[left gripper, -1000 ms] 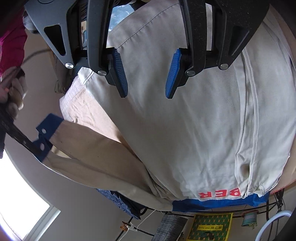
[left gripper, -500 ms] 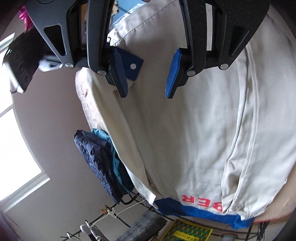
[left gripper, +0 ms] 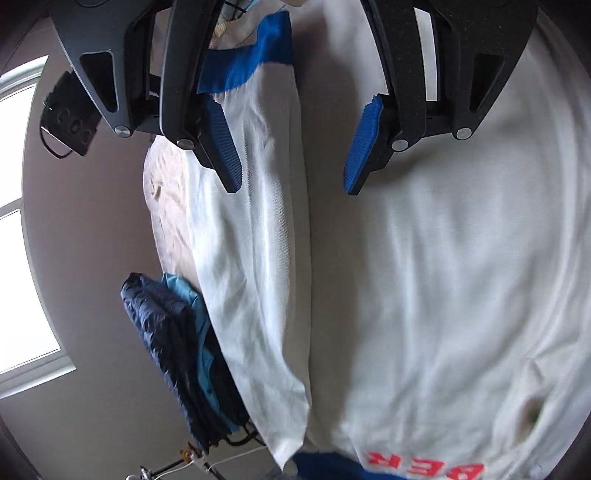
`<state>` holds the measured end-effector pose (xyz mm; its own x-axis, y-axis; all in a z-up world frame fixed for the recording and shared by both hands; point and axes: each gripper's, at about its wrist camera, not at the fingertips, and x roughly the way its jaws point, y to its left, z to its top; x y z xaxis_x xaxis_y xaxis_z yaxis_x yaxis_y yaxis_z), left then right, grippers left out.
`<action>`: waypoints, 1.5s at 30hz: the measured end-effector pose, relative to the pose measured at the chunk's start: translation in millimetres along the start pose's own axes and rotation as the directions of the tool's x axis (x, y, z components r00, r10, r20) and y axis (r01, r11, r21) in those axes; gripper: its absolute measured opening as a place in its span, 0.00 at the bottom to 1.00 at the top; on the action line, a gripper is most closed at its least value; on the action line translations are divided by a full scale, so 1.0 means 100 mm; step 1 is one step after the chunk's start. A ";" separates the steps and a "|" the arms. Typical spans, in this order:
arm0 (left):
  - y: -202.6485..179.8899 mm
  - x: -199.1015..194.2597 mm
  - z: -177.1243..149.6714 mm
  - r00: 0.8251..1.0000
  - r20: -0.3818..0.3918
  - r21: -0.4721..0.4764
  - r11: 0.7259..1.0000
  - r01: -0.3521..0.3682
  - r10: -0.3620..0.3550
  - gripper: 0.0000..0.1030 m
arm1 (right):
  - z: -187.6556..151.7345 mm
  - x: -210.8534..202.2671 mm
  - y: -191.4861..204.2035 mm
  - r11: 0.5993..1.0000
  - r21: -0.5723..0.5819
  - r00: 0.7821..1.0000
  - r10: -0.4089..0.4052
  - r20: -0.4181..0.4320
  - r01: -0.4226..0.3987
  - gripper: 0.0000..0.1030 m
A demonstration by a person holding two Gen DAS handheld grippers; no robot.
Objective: Fold large clothes
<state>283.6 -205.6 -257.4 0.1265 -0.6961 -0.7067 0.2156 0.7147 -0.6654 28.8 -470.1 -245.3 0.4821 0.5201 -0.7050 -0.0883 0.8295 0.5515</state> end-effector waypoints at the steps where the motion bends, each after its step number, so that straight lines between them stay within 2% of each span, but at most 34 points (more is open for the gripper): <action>1: 0.01 0.06 0.00 1.000 -0.007 -0.005 1.000 0.015 -0.015 0.53 | 0.02 0.03 -0.05 0.999 0.026 1.000 0.019 0.007 -0.019 0.36; 2: 0.01 0.09 0.00 1.000 -0.008 -0.005 1.000 0.026 -0.026 0.33 | 0.03 0.05 -0.08 0.998 0.045 0.999 0.035 0.020 -0.036 0.36; 4: 0.01 0.15 0.02 0.999 -0.020 -0.009 1.000 0.030 -0.030 0.10 | 0.07 0.12 -0.09 0.997 0.052 0.998 0.060 0.036 -0.062 0.35; 7: -0.02 0.12 0.02 1.000 0.003 0.009 1.000 0.023 -0.023 0.04 | 0.15 0.23 0.04 0.997 0.016 0.996 0.076 0.038 -0.077 0.17; 8: -0.03 0.07 0.01 1.000 0.018 0.020 1.000 0.018 -0.018 0.03 | 0.18 0.24 0.11 0.997 0.001 0.997 0.072 0.042 -0.072 0.05; 9: -0.03 0.00 -0.01 0.999 0.030 0.018 1.000 0.025 -0.025 0.03 | 0.20 0.22 0.20 0.997 -0.019 0.996 0.076 0.047 -0.075 0.02; 11: 0.01 -0.20 -0.06 0.997 0.050 0.001 0.999 0.055 -0.055 0.02 | 0.23 0.18 0.38 0.991 -0.073 0.992 0.114 0.051 -0.110 0.01; 14: 0.13 -0.43 -0.20 0.996 0.074 -0.012 0.999 0.043 -0.042 0.02 | 0.18 0.10 0.69 0.974 -0.179 0.989 0.144 0.017 -0.138 0.01; 17: 0.28 -0.47 -0.34 0.998 0.058 -0.031 0.999 0.018 -0.016 0.02 | 0.14 0.12 0.73 0.975 -0.191 0.993 0.113 -0.010 -0.113 0.11; 18: 0.32 -0.46 -0.37 0.999 0.053 -0.040 0.999 0.011 -0.008 0.02 | 0.13 0.12 0.68 0.979 -0.170 0.994 0.110 -0.012 -0.110 0.21; 22: 0.44 -0.41 -0.47 0.999 0.048 -0.075 0.997 0.006 -0.002 0.02 | 0.11 0.14 0.40 0.987 -0.054 0.989 0.149 -0.017 -0.150 0.35; 26: 0.40 -0.36 -0.51 0.999 0.037 -0.058 0.998 -0.004 0.006 0.02 | 0.04 0.30 0.29 0.991 -0.023 0.991 0.127 -0.048 -0.128 0.37; 28: 0.37 -0.36 -0.51 0.999 0.033 -0.051 0.999 -0.013 0.014 0.02 | 0.17 0.47 0.30 0.988 0.016 0.987 0.156 -0.041 -0.156 0.36; 29: 0.36 -0.36 -0.52 0.999 0.030 -0.049 0.999 -0.011 0.013 0.02 | 0.20 0.52 0.29 0.985 0.030 0.985 0.171 -0.031 -0.170 0.30; 30: 0.34 -0.35 -0.50 1.000 0.024 -0.049 0.999 -0.009 0.010 0.02 | 0.24 0.56 0.29 0.983 0.036 0.983 0.181 -0.022 -0.180 0.15; 32: 0.30 -0.37 -0.48 1.000 0.024 -0.069 0.998 0.014 -0.012 0.02 | 0.32 0.55 0.37 0.987 0.014 0.988 0.157 0.000 -0.157 0.02; 35: 0.28 -0.49 -0.55 0.997 0.025 -0.108 0.991 0.073 -0.071 0.02 | 0.44 0.37 0.63 0.982 -0.084 0.984 0.174 0.036 -0.171 0.00; 37: 0.22 -0.44 -0.62 0.999 0.004 -0.081 0.995 0.052 -0.052 0.02 | 0.47 0.27 0.71 0.980 -0.133 0.988 0.153 0.033 -0.147 0.00; 38: 0.21 -0.39 -0.65 0.999 -0.011 -0.070 0.997 0.037 -0.038 0.02 | 0.47 0.25 0.70 0.983 -0.138 0.991 0.129 0.034 -0.123 0.00; 41: 0.18 -0.22 -0.71 0.999 -0.039 -0.082 0.996 0.035 -0.038 0.02 | 0.39 0.32 0.40 0.998 -0.051 1.000 0.021 -0.015 -0.021 0.00; 42: 0.15 -0.19 -0.73 0.999 -0.037 -0.078 0.996 0.033 -0.036 0.02 | 0.34 0.34 0.28 1.000 -0.016 0.999 -0.005 -0.032 0.004 0.05; 44: 0.09 -0.18 -0.74 0.998 -0.037 -0.067 0.997 0.040 -0.043 0.02 | 0.25 0.30 0.08 0.998 0.046 0.998 0.052 -0.034 -0.050 0.08; 45: 0.08 -0.19 -0.75 0.999 -0.037 -0.058 0.998 0.039 -0.041 0.02 | 0.20 0.26 0.01 0.995 0.065 0.997 0.071 -0.022 -0.069 0.23</action>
<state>210.0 -181.7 -267.3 0.0822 -0.7217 -0.6874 0.1636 0.6901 -0.7050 58.8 -459.7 -253.6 0.4550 0.5820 -0.6740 -0.0642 0.7763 0.6270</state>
